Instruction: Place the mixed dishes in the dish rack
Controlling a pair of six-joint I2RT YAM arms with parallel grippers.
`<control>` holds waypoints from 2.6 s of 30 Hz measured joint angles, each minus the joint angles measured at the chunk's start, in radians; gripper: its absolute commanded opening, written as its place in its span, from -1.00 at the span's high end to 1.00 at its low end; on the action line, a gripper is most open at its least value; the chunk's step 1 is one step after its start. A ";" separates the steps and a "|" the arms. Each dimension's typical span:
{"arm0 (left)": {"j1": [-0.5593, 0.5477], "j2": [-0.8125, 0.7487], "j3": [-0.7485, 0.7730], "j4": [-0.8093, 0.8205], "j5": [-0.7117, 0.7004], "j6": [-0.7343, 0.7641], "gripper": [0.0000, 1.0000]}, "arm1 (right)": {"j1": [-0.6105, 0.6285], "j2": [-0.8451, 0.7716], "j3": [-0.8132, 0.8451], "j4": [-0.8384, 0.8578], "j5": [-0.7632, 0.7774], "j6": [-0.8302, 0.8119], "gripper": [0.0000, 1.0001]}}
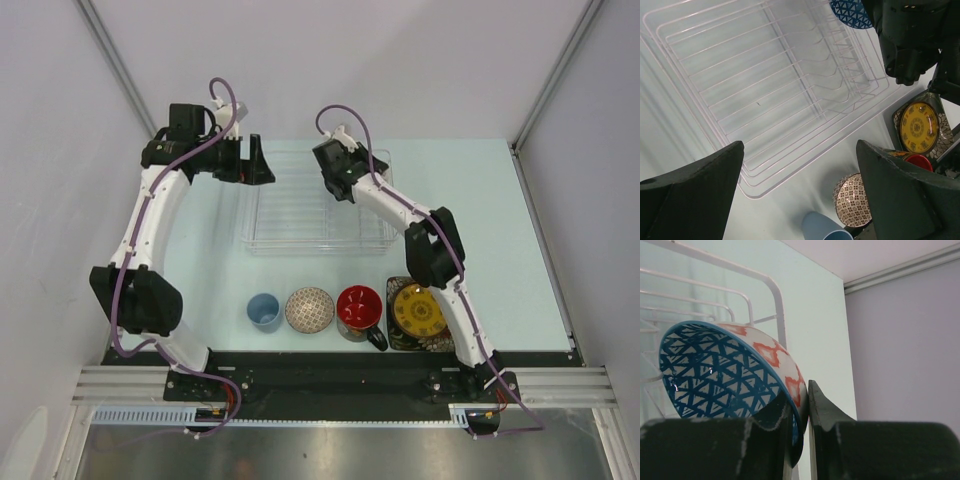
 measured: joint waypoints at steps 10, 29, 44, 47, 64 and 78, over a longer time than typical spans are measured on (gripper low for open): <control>0.019 -0.005 -0.002 -0.003 0.000 0.012 -0.96 | 0.002 0.069 0.011 -0.055 -0.029 0.056 -0.58; -0.074 -0.010 0.035 -0.175 0.084 0.319 -0.82 | 0.077 -0.261 0.049 -0.316 -0.170 0.264 -0.96; -0.444 -0.139 -0.497 -0.124 -0.134 0.485 -0.77 | -0.054 -0.872 -0.609 -0.451 -0.498 0.563 -0.92; -0.497 -0.146 -0.503 -0.101 -0.150 0.480 -0.76 | -0.068 -0.888 -0.638 -0.463 -0.520 0.579 -0.91; -0.533 -0.052 -0.607 0.013 -0.218 0.478 -0.64 | -0.162 -1.080 -0.663 -0.456 -0.578 0.629 -0.85; -0.534 0.043 -0.686 0.089 -0.218 0.493 0.32 | -0.174 -1.080 -0.663 -0.455 -0.591 0.658 -0.61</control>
